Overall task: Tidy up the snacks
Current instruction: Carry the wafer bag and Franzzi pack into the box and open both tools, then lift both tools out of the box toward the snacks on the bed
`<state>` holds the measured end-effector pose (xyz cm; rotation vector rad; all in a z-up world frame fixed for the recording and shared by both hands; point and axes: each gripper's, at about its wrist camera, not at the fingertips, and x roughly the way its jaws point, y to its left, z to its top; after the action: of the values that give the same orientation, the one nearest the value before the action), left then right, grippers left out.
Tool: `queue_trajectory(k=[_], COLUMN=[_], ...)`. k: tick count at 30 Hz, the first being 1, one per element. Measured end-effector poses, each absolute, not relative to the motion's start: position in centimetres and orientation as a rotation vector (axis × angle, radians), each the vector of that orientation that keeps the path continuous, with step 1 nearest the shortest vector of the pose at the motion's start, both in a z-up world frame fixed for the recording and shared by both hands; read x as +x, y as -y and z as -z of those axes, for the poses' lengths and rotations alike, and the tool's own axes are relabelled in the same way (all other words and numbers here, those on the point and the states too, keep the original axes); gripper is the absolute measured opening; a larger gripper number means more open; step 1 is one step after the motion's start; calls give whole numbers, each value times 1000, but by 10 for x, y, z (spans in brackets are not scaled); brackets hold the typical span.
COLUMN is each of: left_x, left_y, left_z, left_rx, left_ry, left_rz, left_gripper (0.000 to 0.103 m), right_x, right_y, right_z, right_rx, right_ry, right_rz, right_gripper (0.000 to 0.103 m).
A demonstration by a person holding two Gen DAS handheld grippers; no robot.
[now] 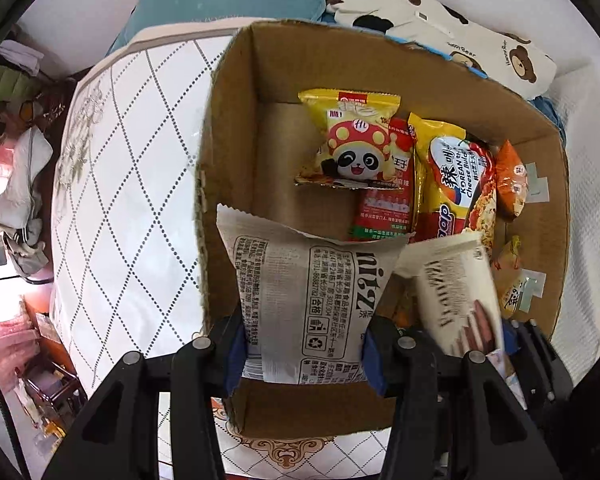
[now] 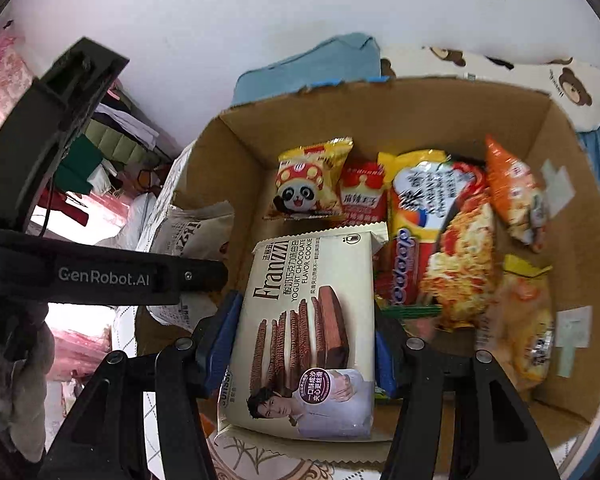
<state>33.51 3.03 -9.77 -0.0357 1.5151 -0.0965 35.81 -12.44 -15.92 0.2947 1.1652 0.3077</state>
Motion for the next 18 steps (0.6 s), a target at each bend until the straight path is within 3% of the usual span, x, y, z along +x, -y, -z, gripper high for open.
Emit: queue_trajectory(k=[5,7,12,14,18], left_x=[333,333,329,325,318], left_y=[-25,-26,-25,-22,-13], left_z=[116,121,123,123,124], left_rx=[-14,-18,-17,-38,-33], left_ry=[-1571,-1583,-1568,-1562,-1551], left_rz=[80,62,82,99,109], left_gripper=[47,50,74,89,91], right_x=[365,369,370,367,361], right_y=[118,116,132,145,167], right_z=[177,185,193,191,187], right_rx=[308,302,304,315,305], right_ry=[-1214,-1257,-1304,-1310,-1339], right_rz=[-327,-324,-274,-261,-220], right_gripper=[61,69,93,95,96])
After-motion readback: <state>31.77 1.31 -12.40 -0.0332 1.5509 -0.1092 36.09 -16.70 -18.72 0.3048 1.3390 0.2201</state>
